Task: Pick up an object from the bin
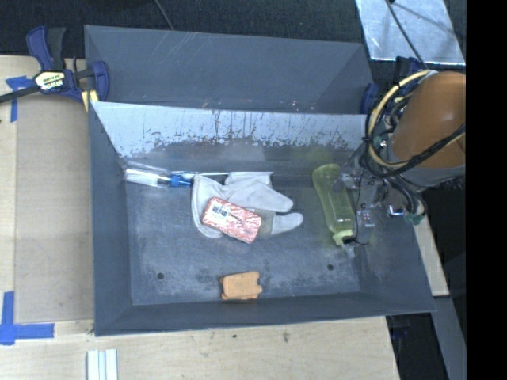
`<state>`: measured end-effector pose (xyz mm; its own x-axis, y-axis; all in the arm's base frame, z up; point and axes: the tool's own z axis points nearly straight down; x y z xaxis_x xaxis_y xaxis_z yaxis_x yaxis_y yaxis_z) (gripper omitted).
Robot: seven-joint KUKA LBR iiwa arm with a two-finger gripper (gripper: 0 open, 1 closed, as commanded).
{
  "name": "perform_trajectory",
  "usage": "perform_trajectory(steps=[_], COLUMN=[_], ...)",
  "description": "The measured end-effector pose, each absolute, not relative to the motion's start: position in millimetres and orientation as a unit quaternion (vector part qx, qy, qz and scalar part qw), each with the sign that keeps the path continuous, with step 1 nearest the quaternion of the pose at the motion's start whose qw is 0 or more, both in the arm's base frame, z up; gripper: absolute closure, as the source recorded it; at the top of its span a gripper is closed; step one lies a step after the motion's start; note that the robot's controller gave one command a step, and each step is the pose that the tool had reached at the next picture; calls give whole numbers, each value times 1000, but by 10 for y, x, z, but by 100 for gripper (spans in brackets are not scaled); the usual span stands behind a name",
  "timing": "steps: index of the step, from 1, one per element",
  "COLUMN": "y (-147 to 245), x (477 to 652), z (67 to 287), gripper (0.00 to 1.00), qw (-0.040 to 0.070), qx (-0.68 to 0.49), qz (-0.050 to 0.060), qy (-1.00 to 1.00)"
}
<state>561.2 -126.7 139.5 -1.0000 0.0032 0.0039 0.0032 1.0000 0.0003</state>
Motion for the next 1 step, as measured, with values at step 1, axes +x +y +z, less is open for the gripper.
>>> perform_trajectory(steps=[1], y=[-1261], x=[5629], z=[1444], gripper=[0], qw=[-2], qx=[0], qz=[0], qy=[-1000])
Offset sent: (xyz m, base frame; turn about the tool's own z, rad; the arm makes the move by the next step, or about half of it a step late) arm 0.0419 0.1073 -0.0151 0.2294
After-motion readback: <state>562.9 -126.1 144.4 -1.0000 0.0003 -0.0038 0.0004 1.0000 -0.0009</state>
